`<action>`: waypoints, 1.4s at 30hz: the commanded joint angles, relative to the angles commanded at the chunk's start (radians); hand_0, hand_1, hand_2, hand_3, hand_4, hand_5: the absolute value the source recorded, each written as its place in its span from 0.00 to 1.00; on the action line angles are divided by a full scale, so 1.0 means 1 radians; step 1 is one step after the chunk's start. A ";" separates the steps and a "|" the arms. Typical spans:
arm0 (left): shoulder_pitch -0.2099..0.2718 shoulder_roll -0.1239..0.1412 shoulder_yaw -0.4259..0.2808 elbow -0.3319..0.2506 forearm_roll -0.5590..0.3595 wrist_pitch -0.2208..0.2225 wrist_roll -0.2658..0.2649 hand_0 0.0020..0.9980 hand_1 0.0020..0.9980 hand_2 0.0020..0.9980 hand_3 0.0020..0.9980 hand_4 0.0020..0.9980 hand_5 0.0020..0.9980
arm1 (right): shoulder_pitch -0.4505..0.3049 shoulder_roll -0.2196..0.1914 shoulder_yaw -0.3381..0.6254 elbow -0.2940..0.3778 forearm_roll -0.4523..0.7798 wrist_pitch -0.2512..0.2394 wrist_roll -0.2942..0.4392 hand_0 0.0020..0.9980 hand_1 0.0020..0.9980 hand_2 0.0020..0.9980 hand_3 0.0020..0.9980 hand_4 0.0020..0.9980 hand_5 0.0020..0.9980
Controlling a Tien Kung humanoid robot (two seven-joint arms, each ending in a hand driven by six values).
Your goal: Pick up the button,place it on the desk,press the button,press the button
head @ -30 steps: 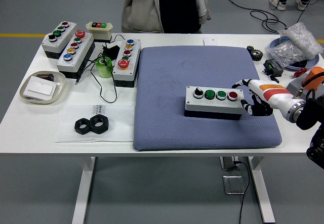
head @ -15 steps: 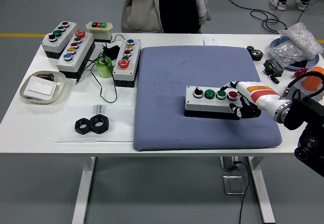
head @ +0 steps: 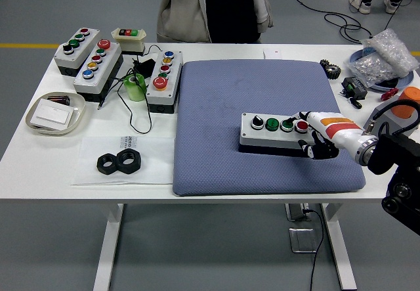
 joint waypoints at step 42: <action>0.004 0.000 0.001 0.001 0.000 0.001 -0.002 0.68 0.64 0.74 0.79 0.69 1.00 | -0.181 -0.038 0.526 0.048 0.472 -0.117 0.207 0.85 0.76 0.86 1.00 0.73 0.38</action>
